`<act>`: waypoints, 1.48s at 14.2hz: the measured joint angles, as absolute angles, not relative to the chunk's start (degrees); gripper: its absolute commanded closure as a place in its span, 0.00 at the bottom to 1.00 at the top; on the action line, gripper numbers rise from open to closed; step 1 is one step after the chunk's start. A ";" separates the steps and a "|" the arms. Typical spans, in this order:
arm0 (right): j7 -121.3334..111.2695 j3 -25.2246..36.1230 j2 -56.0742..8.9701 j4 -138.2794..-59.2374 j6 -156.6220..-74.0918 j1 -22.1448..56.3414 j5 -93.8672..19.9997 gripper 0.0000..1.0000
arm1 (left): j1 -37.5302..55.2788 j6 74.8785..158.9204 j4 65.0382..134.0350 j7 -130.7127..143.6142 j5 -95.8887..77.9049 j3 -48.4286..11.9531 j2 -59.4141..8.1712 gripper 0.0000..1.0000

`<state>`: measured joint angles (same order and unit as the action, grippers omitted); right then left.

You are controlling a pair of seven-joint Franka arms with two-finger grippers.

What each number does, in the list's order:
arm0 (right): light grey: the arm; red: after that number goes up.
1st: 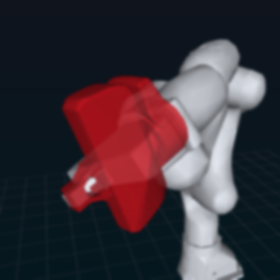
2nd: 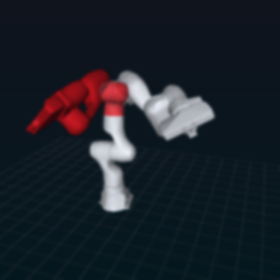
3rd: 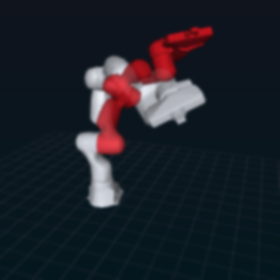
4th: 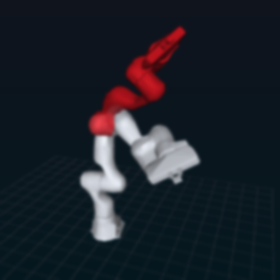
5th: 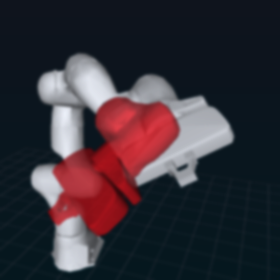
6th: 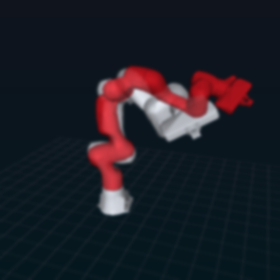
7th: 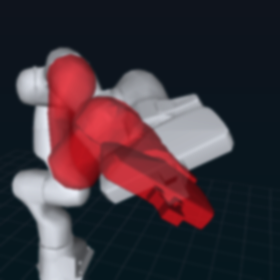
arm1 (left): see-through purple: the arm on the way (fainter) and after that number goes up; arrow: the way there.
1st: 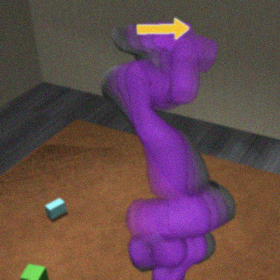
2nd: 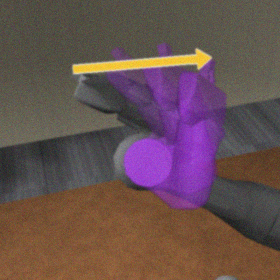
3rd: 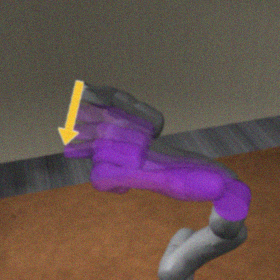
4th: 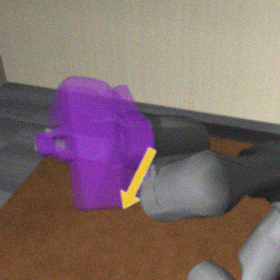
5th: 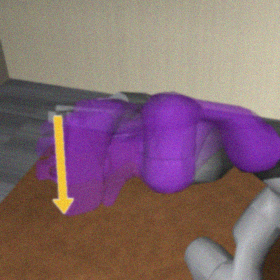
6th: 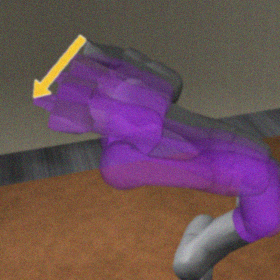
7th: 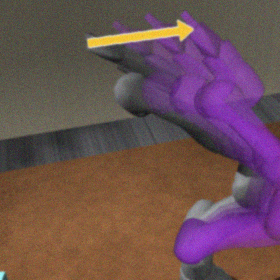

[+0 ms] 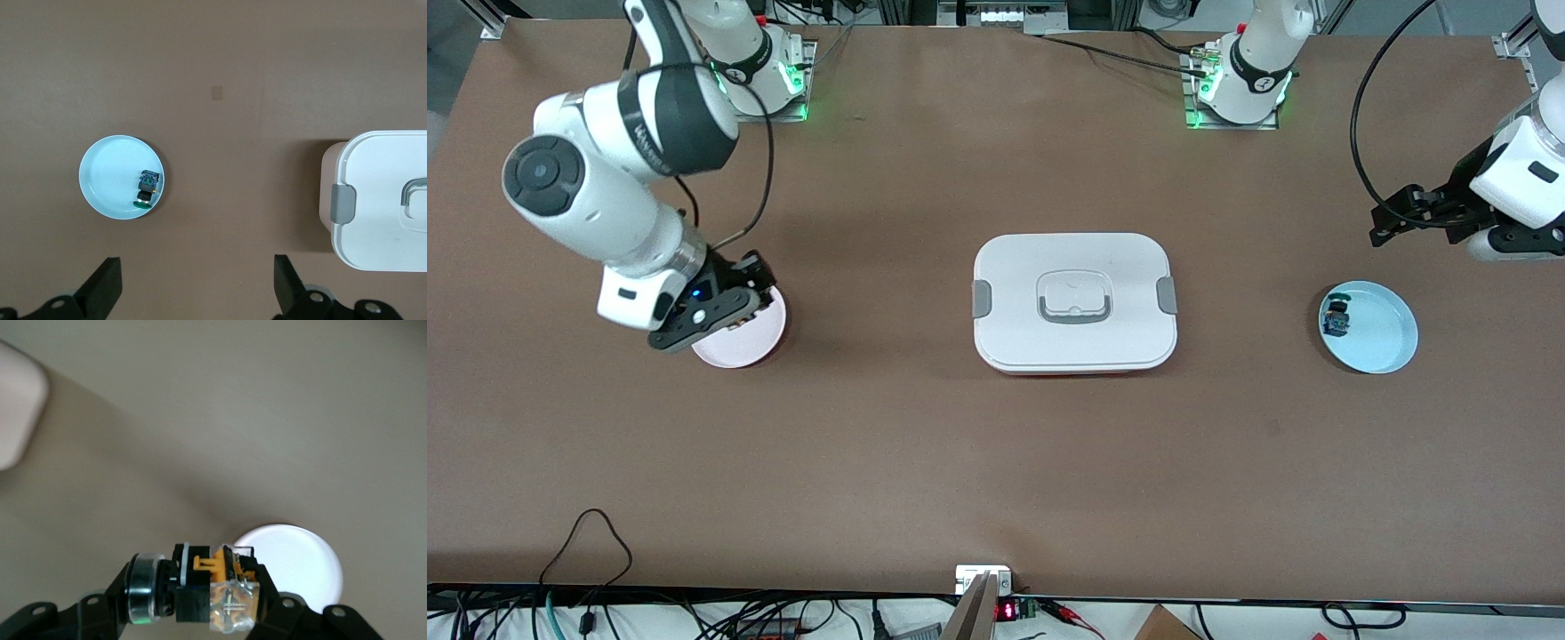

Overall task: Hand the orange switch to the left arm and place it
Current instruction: 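Lift the orange switch with the right gripper above the white box, then carry the switch over the box while the left gripper reaches toward it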

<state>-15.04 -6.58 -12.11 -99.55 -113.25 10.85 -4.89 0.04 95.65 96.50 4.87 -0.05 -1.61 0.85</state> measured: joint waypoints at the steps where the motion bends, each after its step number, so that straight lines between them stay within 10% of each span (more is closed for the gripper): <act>1: -15.46 -7.10 -11.74 -99.13 -112.95 11.09 -7.10 0.97 | 0.04 95.65 96.50 4.87 -0.05 -1.61 0.85 0.00; 21: -59.46 -8.44 -12.98 -96.93 -112.94 15.49 -49.56 0.97 | -0.87 90.43 96.48 4.96 -13.66 -1.35 0.27 0.00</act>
<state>-59.46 -8.44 -12.98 -96.93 -112.94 15.49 -49.56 -0.87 90.43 96.48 4.96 -13.66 -1.35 0.27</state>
